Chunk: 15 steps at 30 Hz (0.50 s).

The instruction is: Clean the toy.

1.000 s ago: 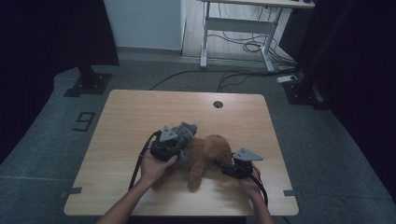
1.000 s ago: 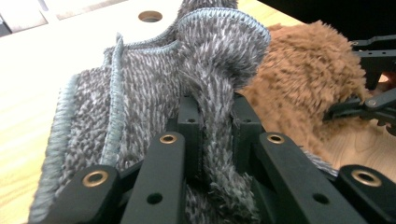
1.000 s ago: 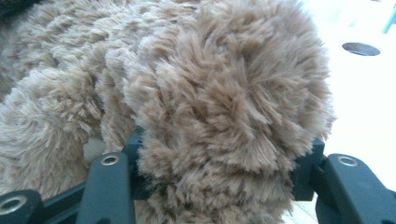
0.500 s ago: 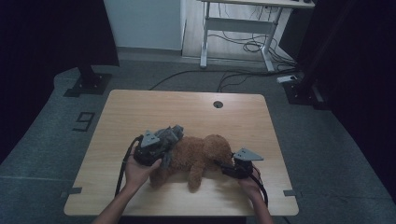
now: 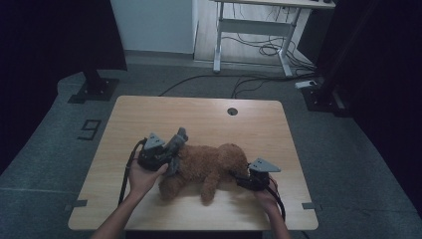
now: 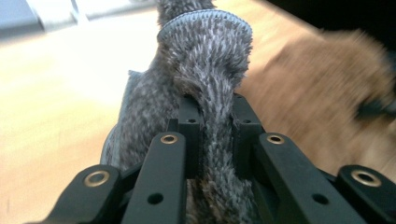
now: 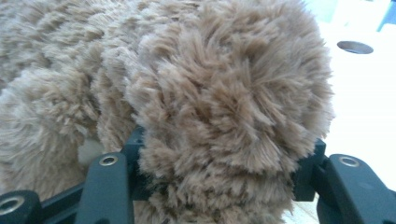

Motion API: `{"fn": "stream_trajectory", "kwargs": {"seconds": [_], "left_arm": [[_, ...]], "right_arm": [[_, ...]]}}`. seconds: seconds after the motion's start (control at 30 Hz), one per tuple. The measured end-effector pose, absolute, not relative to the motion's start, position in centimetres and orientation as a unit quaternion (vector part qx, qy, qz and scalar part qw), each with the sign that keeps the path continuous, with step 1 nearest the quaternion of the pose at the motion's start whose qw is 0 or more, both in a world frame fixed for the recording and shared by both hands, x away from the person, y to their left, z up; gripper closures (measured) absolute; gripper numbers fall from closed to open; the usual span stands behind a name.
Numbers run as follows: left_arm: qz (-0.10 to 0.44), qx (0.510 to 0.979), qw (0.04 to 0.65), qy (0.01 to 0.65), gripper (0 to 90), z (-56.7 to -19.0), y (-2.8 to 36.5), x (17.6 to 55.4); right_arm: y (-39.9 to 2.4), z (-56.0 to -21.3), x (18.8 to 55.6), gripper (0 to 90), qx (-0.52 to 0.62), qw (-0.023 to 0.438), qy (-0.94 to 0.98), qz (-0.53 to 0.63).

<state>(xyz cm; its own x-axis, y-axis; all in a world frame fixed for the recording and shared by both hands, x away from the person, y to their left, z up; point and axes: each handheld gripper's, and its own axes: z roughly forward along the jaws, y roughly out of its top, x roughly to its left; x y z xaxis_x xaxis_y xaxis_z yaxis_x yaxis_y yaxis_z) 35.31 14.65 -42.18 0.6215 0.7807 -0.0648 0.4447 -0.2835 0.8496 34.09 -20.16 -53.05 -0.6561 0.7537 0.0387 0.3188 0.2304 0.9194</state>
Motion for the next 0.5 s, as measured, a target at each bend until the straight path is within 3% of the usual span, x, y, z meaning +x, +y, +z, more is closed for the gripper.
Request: {"fn": "stream_trajectory", "kwargs": {"seconds": [0.13, 0.3, 0.4, 0.5], "left_arm": [[0.177, 0.784, 0.460, 0.378, 76.9, -40.3, 11.5, 36.4], [0.165, 0.803, 0.423, 0.386, 76.9, -42.3, 8.7, 38.4], [0.145, 0.801, 0.421, 0.400, 77.5, -44.2, 8.8, 39.0], [0.139, 0.799, 0.430, 0.397, 78.1, -44.9, 9.3, 38.5]], "right_arm": [[-19.1, -53.1, 33.8, 43.5, 0.361, 0.245, 0.751, 0.496], [-18.0, -53.3, 33.4, 43.4, 0.359, 0.274, 0.746, 0.490], [-18.2, -53.4, 33.5, 41.7, 0.356, 0.267, 0.747, 0.494], [-18.8, -53.2, 33.6, 31.0, 0.353, 0.236, 0.752, 0.503]]}}
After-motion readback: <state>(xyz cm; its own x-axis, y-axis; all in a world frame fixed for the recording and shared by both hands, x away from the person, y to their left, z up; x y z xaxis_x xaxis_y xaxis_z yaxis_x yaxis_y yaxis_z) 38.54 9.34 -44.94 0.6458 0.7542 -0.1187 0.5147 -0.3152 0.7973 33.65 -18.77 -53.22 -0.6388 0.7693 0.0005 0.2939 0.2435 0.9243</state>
